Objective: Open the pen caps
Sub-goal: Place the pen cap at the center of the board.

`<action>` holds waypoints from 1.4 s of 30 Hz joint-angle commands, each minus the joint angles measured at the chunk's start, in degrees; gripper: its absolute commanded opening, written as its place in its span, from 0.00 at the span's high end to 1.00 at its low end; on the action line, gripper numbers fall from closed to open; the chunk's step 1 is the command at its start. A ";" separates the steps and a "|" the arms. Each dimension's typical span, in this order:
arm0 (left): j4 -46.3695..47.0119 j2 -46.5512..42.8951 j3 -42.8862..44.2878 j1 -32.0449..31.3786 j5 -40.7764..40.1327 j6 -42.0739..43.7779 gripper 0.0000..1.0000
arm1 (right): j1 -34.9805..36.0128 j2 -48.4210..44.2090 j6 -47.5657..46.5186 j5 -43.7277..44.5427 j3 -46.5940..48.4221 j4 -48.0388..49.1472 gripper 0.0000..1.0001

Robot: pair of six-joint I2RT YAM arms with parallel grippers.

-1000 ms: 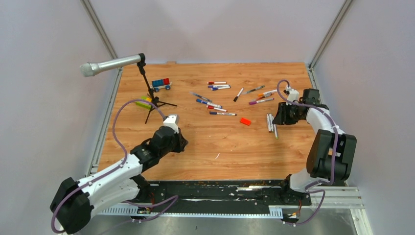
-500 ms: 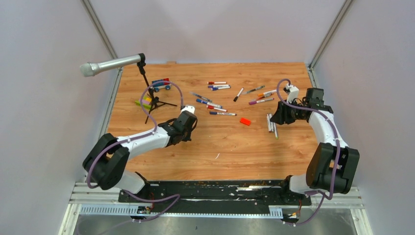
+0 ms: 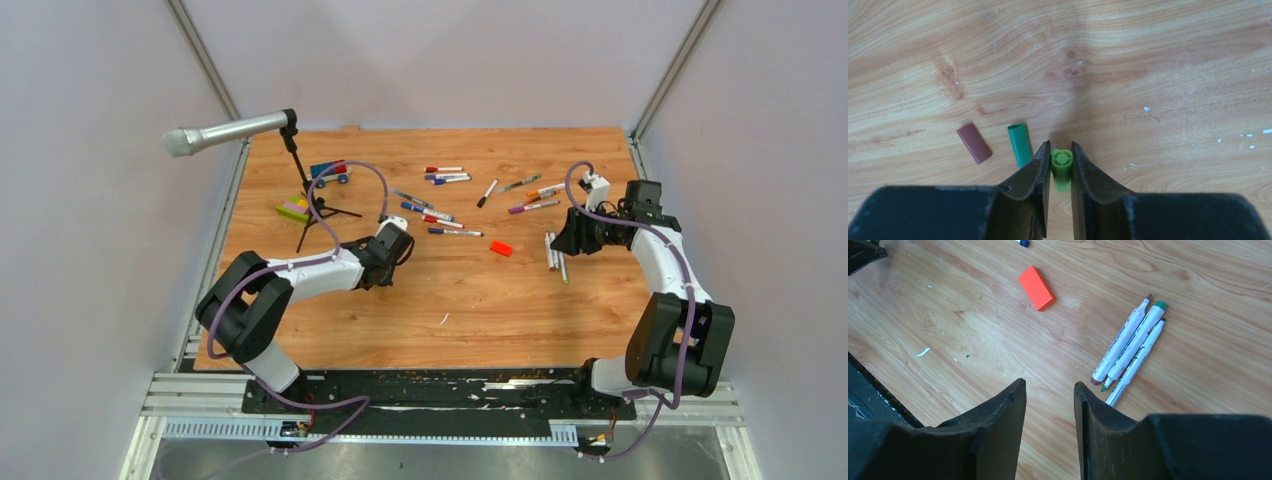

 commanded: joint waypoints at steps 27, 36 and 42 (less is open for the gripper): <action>6.28 -13.98 2.96 0.52 16.15 -2.90 0.51 | -0.04 -3.50 -5.79 -11.75 1.07 -1.76 0.58; 5.02 -33.60 -10.57 0.67 11.77 -5.59 0.31 | 14.54 -1.97 -24.86 -9.67 3.04 -5.80 0.56; -0.13 -47.91 -17.49 1.14 9.90 -7.81 0.03 | 23.60 3.68 -43.56 -9.33 9.57 -9.26 0.47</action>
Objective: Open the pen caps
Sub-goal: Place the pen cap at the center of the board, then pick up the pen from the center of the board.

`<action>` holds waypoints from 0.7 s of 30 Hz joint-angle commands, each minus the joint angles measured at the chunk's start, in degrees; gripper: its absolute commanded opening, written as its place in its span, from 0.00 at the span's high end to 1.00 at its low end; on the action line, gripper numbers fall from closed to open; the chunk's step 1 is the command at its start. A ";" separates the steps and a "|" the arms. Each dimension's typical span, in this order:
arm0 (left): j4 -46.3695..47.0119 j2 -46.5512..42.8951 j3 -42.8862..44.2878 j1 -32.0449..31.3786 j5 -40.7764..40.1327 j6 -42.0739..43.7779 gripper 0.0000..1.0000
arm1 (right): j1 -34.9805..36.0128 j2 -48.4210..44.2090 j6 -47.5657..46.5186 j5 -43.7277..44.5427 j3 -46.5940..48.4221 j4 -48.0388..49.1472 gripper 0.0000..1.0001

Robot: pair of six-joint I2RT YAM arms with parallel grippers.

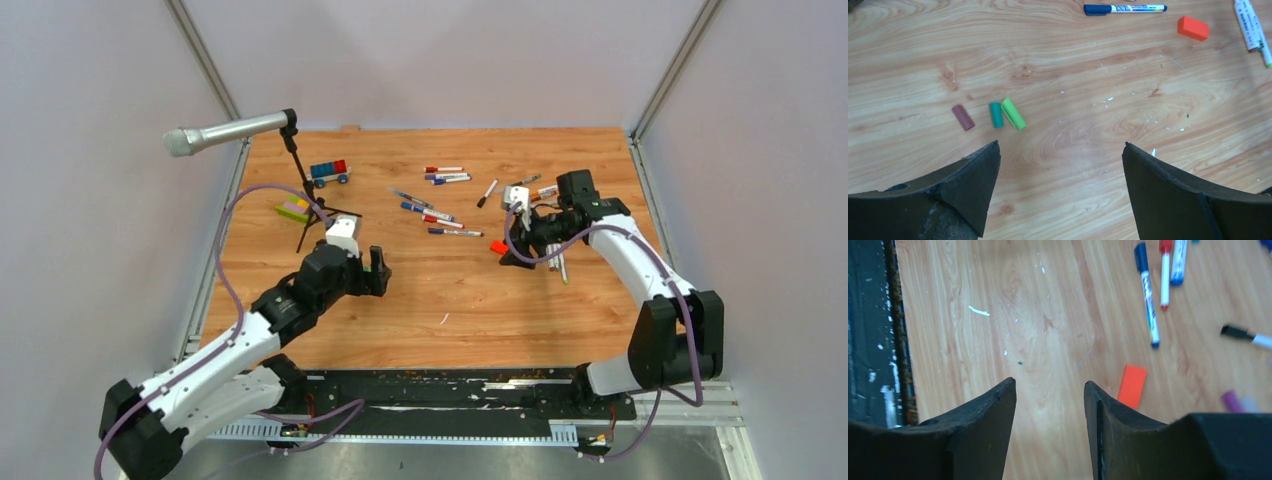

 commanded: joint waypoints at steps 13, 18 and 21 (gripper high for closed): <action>-2.92 -25.98 -15.19 0.40 -0.59 -7.15 0.01 | 11.75 27.95 -15.90 13.64 28.57 -2.20 0.45; -1.67 -31.50 -18.24 0.38 -0.28 -7.43 0.01 | 11.97 34.19 -13.04 17.20 32.69 -1.90 0.47; -1.13 -33.45 -19.76 0.41 -0.56 -7.26 0.01 | 12.15 36.95 -11.12 18.28 33.90 -1.53 0.49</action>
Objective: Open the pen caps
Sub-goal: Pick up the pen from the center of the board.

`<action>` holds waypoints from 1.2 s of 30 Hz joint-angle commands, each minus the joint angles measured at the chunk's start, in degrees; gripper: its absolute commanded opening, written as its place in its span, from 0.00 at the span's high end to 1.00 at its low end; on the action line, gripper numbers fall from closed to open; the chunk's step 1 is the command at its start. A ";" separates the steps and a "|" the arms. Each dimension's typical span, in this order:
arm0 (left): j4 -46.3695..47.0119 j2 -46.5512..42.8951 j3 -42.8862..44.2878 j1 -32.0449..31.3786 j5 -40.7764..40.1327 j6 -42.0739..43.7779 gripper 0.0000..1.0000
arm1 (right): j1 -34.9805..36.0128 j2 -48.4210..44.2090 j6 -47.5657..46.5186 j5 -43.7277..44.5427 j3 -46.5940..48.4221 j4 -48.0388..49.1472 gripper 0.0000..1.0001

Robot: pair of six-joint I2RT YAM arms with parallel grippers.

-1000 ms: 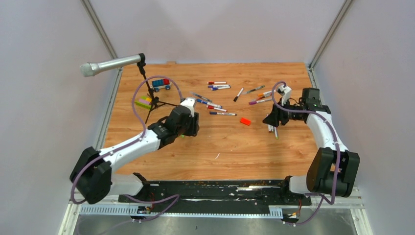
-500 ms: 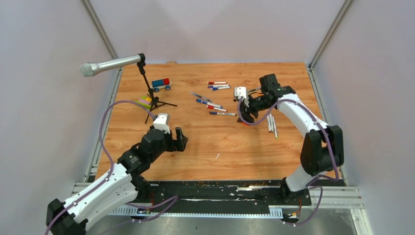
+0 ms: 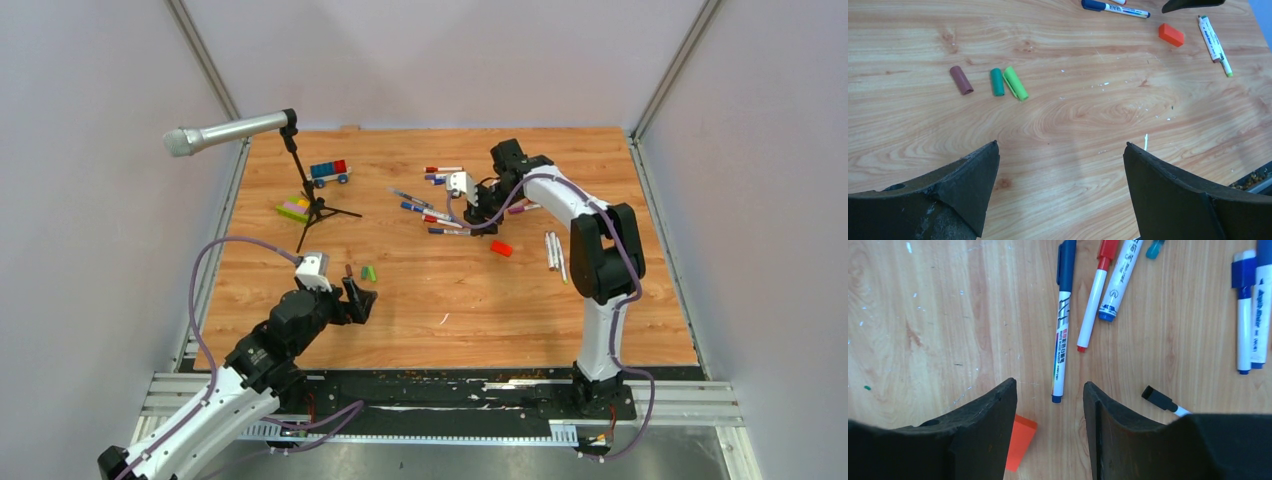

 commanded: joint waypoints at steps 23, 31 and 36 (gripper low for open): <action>4.61 -0.93 -3.91 0.28 0.38 -0.25 0.01 | 3.82 12.45 2.42 9.26 9.93 -3.96 0.75; 4.52 -1.02 -3.38 0.28 0.95 -0.59 0.01 | 4.70 13.12 0.70 11.52 9.88 -6.93 1.00; 5.24 -1.40 -3.26 0.28 1.92 -1.66 0.01 | 6.27 10.65 2.67 11.97 5.85 -3.68 1.00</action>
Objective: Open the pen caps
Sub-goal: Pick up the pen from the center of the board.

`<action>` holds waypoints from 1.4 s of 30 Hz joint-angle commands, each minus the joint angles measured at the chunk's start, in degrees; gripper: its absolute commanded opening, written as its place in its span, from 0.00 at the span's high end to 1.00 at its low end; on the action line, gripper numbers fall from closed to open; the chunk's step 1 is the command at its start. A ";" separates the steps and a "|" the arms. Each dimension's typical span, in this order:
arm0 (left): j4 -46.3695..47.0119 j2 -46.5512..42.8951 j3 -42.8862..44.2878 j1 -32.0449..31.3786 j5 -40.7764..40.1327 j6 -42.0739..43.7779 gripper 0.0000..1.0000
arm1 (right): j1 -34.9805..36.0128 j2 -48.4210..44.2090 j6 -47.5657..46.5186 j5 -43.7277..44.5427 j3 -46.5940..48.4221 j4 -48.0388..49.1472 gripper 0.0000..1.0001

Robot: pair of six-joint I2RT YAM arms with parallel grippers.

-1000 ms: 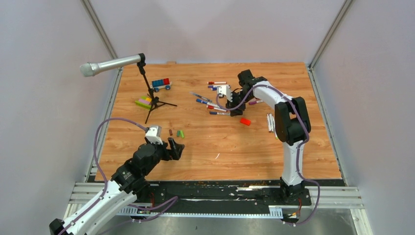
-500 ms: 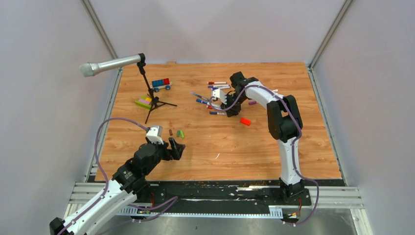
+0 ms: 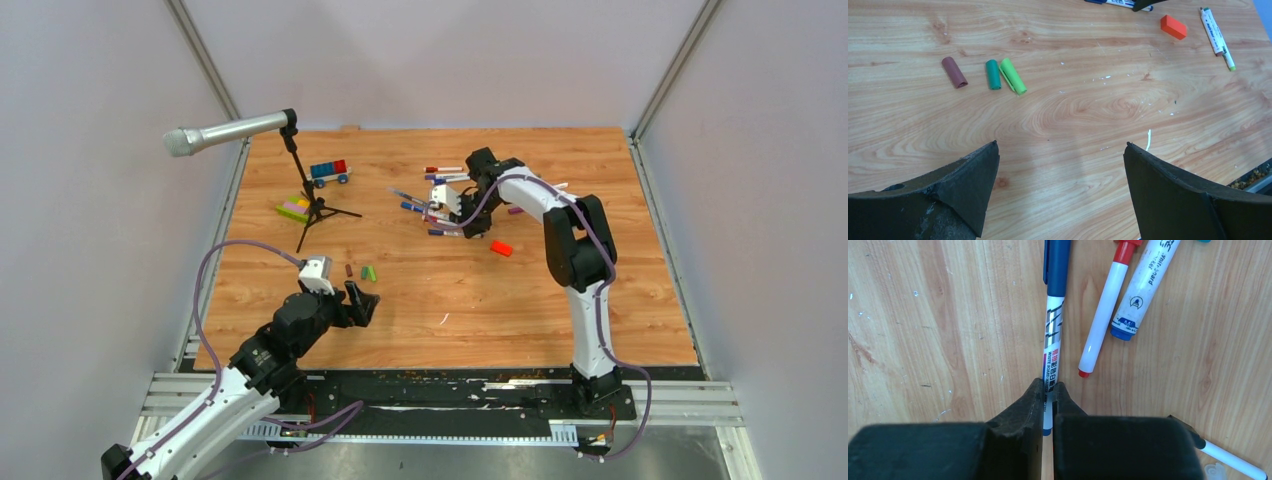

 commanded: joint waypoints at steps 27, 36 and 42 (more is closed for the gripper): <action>46.47 14.61 -0.41 0.19 13.80 -27.40 0.01 | 1.70 -46.48 18.65 -33.17 -41.01 12.16 1.00; 58.79 28.77 4.08 -4.40 13.80 -26.90 0.03 | -5.01 -54.45 26.79 -42.20 -50.18 23.66 1.00; 62.28 35.21 7.01 -7.44 12.27 -26.10 0.05 | -5.86 -53.86 26.89 -43.85 -50.67 23.64 1.00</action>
